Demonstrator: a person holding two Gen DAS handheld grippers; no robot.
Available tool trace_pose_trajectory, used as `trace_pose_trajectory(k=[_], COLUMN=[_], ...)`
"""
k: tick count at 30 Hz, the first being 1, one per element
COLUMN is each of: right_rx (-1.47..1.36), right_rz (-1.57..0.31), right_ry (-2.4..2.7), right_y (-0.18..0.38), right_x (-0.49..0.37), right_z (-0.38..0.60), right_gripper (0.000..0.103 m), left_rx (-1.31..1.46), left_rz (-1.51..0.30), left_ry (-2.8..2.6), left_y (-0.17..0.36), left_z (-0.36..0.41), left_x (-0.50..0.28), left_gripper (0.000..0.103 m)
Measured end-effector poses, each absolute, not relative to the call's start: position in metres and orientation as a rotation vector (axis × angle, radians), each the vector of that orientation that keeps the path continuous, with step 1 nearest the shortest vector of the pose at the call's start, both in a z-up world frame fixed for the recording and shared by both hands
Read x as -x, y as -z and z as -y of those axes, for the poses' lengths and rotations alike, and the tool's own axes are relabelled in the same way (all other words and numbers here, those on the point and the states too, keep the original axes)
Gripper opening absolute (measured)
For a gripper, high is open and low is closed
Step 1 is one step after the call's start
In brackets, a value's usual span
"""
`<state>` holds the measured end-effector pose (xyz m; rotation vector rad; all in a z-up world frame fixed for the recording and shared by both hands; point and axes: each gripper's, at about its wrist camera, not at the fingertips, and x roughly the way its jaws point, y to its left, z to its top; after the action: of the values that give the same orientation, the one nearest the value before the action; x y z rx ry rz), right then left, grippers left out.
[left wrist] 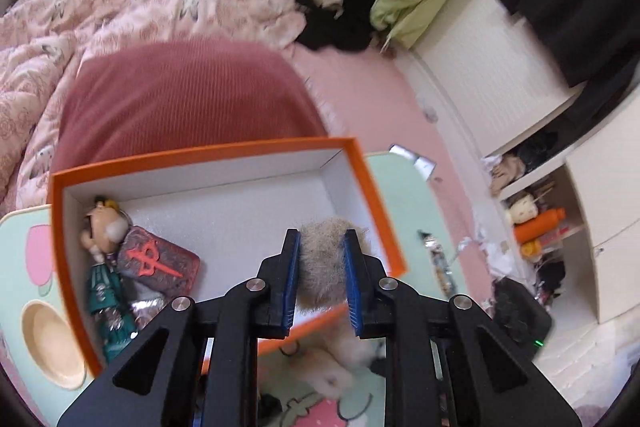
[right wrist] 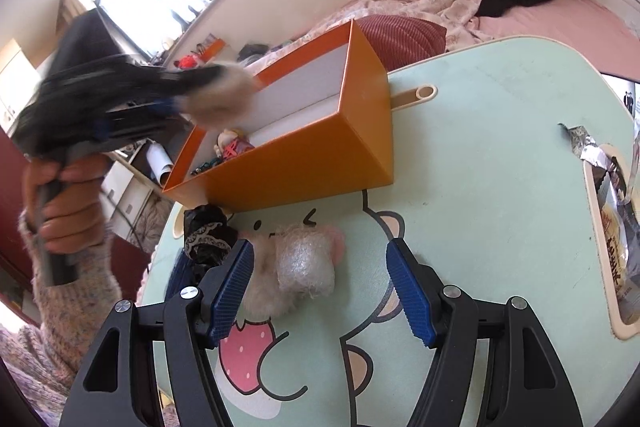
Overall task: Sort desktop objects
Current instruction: 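Lift the beige fluffy ball out and release it on the table, then reach into the box and grasp the silver metal cup with the right tool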
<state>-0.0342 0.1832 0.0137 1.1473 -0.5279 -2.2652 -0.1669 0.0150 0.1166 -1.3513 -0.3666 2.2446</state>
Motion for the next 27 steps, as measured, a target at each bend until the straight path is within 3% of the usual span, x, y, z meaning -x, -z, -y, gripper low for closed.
trace_pose_trajectory(k=[4,12,15,20,27], right_rx=[-1.142,-1.131,-1.120,-1.129,-1.133], right_rz=[0.521,0.462,0.385,0.231,-0.111], right_ry=[2.278,2.325,2.365,2.396,2.375], right_y=[-0.016,-0.027,-0.037,-0.055,-0.085], right_x=[0.034,0.035,0.036,0.044,0.064], right_z=[-0.185,-0.186,-0.184,-0.172,-0.141], right_gripper=[0.068,0.068,0.067,0.060,0.055], left_rx=[1.273,1.418,1.434,1.342,1.193], left_rz=[0.378,0.317,0.357,0.324,0.359], left_ry=[-2.216,-2.190,-2.218,-2.334,-2.417], left_y=[-0.137,-0.077,-0.063,-0.065,-0.078], left_z=[0.001,-0.005,-0.005,0.001,0.014], left_x=[0.131,0.092,0.087,0.073,0.054], left_gripper=[0.022,0.023,0.031,0.065,0.066])
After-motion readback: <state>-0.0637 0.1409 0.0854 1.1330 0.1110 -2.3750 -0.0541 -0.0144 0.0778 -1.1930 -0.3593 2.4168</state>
